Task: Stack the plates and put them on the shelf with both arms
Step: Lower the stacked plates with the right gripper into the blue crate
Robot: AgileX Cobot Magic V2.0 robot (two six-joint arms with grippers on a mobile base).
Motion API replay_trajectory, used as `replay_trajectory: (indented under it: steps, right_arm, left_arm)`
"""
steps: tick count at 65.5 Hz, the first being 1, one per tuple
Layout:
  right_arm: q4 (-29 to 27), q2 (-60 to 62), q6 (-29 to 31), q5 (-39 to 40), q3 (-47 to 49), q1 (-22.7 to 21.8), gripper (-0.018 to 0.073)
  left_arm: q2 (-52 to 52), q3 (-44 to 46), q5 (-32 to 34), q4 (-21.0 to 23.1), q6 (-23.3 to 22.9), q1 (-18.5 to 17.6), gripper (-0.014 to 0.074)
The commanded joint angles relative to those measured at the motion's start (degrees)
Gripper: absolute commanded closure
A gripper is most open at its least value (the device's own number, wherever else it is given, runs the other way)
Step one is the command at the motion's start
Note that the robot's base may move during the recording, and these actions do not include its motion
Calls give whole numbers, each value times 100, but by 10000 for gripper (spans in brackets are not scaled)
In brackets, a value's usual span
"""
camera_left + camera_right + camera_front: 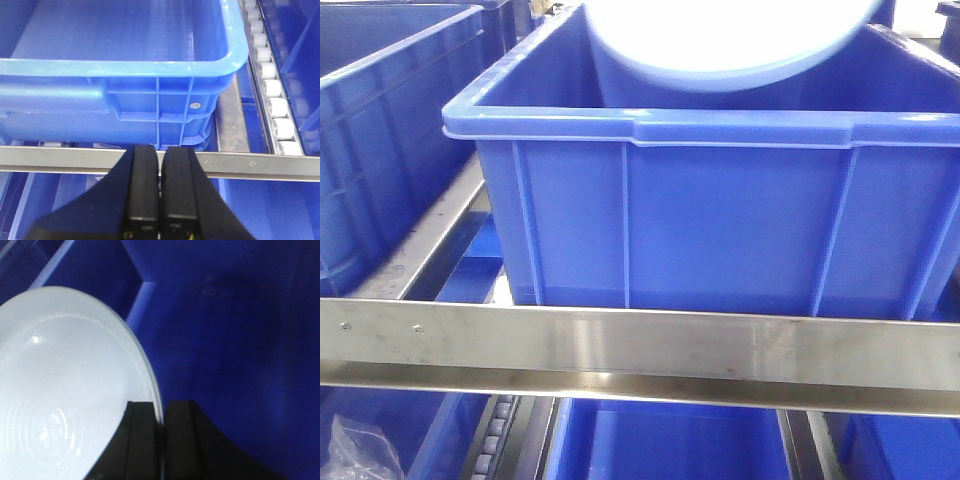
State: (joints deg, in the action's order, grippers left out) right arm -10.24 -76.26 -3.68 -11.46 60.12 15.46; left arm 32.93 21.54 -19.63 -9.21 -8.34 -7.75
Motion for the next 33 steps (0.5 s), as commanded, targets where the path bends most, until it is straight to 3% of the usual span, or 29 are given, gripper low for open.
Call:
replay_trajectory:
  steps: [1, 33]
  right_arm:
    - [-63, -183, 10, 772, 370, 13, 503]
    - [-63, -1199, 10, 1223, 672, 26, 503]
  left_arm:
    - [16, 161, 444, -4, -20, -10, 508]
    - [16, 161, 444, -4, -20, -10, 508]
